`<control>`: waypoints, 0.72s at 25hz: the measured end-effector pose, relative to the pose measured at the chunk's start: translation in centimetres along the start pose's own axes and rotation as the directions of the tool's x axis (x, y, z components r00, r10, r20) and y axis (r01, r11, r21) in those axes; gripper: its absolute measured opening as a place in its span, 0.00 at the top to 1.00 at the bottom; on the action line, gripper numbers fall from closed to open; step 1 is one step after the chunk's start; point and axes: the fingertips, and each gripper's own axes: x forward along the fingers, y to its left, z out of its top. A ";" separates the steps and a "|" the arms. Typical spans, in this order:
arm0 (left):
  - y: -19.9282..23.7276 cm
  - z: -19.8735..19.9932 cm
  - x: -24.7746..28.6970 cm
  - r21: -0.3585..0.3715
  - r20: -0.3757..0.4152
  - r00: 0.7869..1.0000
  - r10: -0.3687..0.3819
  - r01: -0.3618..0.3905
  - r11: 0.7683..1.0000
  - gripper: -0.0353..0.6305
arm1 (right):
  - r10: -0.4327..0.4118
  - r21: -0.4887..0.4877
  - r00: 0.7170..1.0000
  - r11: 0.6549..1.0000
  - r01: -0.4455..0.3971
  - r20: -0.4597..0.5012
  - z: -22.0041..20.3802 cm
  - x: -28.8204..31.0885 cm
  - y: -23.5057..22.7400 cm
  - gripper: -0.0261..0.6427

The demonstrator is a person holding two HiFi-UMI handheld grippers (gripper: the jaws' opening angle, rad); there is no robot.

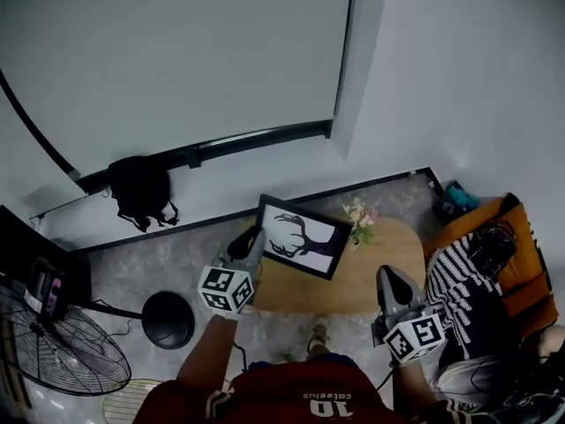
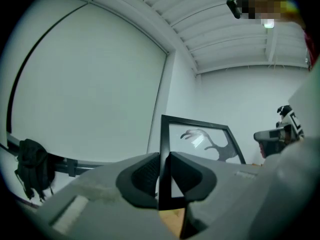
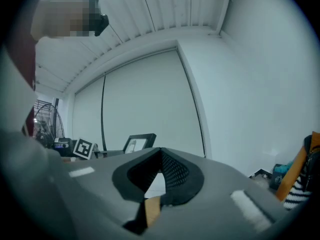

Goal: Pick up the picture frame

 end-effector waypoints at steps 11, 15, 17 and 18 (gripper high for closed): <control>0.6 5.1 -9.3 -0.056 0.134 0.987 0.092 -0.085 0.995 0.83 | -0.048 -0.023 0.997 0.999 0.050 0.056 2.6 -1.7 2.7 0.96; -0.3 6.6 -11.2 -0.048 0.170 0.979 0.110 -0.103 0.994 0.83 | -0.084 -0.054 0.994 0.995 0.088 0.069 3.3 -3.0 2.8 0.96; -0.7 7.3 -11.8 -0.051 0.187 0.976 0.113 -0.105 0.993 0.83 | -0.099 -0.057 0.992 0.993 0.104 0.079 3.7 -3.5 2.7 0.96; -0.9 7.6 -12.0 -0.053 0.193 0.975 0.114 -0.105 0.993 0.83 | -0.106 -0.054 0.991 0.992 0.111 0.082 3.9 -3.7 2.5 0.96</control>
